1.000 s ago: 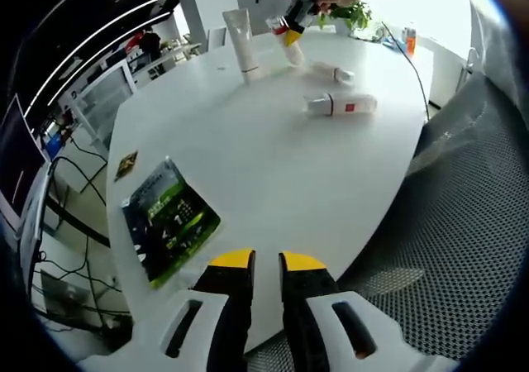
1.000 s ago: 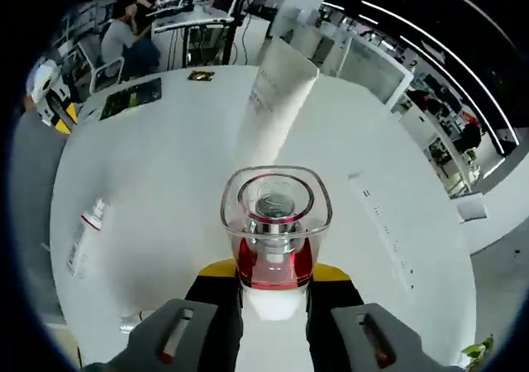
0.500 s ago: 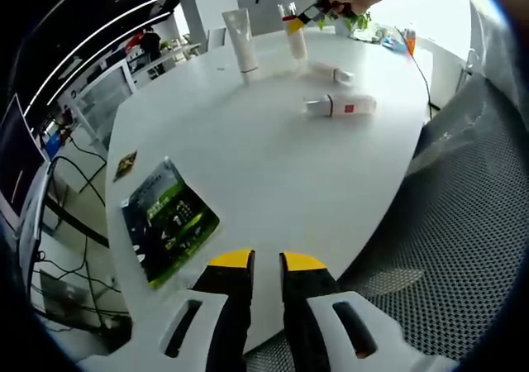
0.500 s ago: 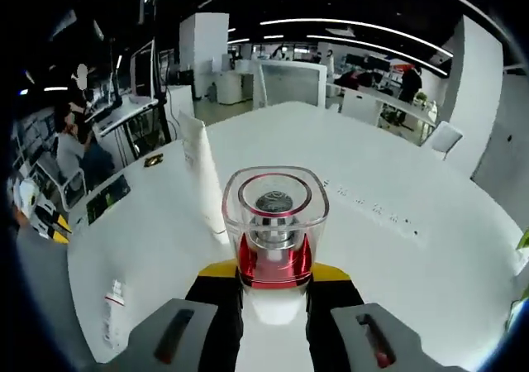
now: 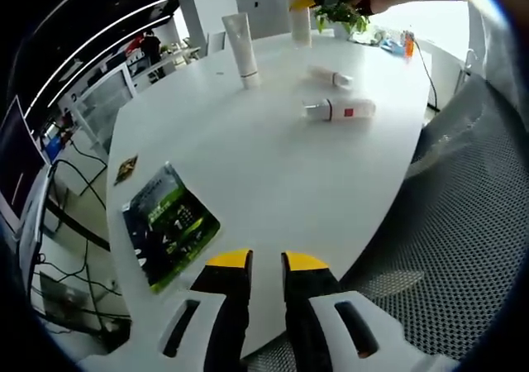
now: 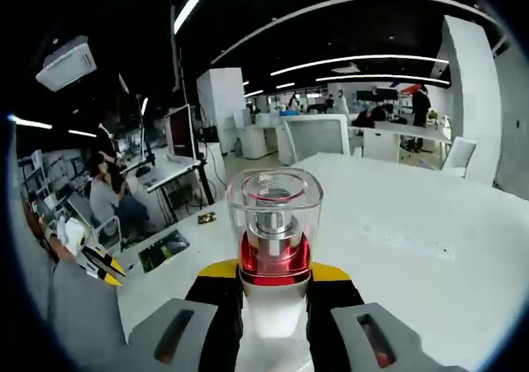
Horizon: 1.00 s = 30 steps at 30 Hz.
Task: Arrange the skincare products in the storage area until every visible bottle or jar stands upright without overlapping.
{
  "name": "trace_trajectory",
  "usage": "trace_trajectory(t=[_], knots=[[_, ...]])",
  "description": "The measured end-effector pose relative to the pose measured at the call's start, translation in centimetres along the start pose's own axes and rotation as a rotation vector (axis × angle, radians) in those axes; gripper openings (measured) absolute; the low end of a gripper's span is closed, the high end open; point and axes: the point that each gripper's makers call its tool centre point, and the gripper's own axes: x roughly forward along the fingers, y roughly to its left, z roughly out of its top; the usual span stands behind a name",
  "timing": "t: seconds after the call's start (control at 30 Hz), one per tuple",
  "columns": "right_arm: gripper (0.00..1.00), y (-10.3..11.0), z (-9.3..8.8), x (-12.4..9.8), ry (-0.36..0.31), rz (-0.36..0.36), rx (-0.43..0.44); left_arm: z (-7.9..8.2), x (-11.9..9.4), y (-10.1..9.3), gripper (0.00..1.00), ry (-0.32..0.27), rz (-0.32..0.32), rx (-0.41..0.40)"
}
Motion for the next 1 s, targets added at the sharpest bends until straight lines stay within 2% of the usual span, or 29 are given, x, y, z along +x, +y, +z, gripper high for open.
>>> trace_trajectory(t=[0.07, 0.23, 0.4, 0.63, 0.73, 0.77, 0.9, 1.0], knots=[[0.24, 1.3, 0.6, -0.6, -0.023, 0.022, 0.005, 0.1, 0.0, 0.0, 0.12, -0.006, -0.002, 0.003], [0.24, 4.6, 2.4, -1.7, -0.082, 0.082, 0.01, 1.4, -0.3, -0.1, 0.12, -0.074, -0.005, 0.016], [0.24, 7.5, 3.8, -2.7, -0.138, 0.129, 0.003, 1.9, -0.4, -0.1, 0.16, -0.097, -0.014, -0.001], [0.23, 10.7, 4.6, -3.1, -0.171, 0.163, -0.01, 3.1, -1.1, 0.3, 0.24, -0.148, -0.022, -0.033], [0.24, 12.1, 4.5, -3.2, -0.168, 0.183, -0.023, 3.3, -1.4, 0.7, 0.28, -0.145, -0.033, -0.071], [0.24, 12.4, 4.4, -3.2, -0.164, 0.191, -0.03, 3.9, -1.6, 0.9, 0.29, -0.16, -0.043, -0.128], [0.24, 14.0, 4.1, -3.3, -0.152, 0.216, -0.049, 6.6, -2.3, 2.0, 0.35, -0.252, -0.053, -0.237], [0.24, 14.9, 3.9, -3.3, -0.148, 0.232, -0.053, 9.4, -3.1, 2.4, 0.38, -0.335, -0.086, -0.319]])
